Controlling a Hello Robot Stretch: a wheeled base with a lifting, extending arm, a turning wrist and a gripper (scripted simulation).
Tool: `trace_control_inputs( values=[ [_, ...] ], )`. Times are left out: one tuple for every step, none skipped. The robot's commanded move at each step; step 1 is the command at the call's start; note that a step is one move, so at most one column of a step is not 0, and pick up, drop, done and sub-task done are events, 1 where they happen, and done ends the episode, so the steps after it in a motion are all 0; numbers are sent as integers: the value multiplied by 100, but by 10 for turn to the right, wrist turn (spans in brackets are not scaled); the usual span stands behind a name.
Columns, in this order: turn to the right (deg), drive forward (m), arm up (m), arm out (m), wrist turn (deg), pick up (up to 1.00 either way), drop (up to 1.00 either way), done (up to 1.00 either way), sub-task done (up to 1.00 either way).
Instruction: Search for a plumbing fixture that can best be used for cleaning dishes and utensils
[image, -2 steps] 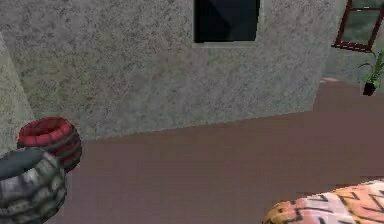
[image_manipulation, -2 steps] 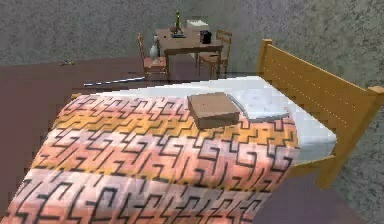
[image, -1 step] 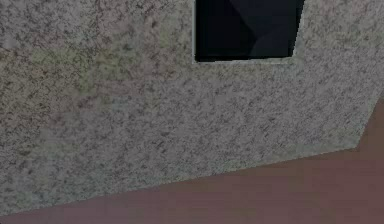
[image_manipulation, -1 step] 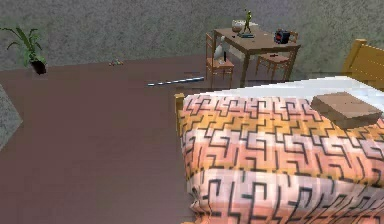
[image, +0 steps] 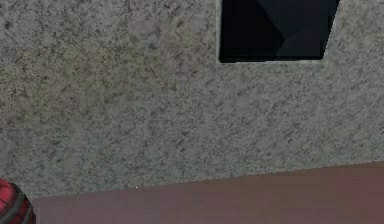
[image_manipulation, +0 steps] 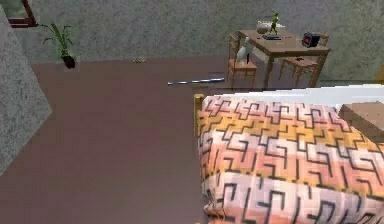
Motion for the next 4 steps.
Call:
trace_control_inputs(
  values=[
    [0, 5, 0, 0, 0, 0, 0, 0, 0],
    [150, 0, 0, 0, 0, 0, 0, 0, 0],
    [0, 35, 0, 0, 0, 0, 0, 0, 0],
    [450, 0, 0, 0, 0, 0, 0, 0, 0]
  ],
)
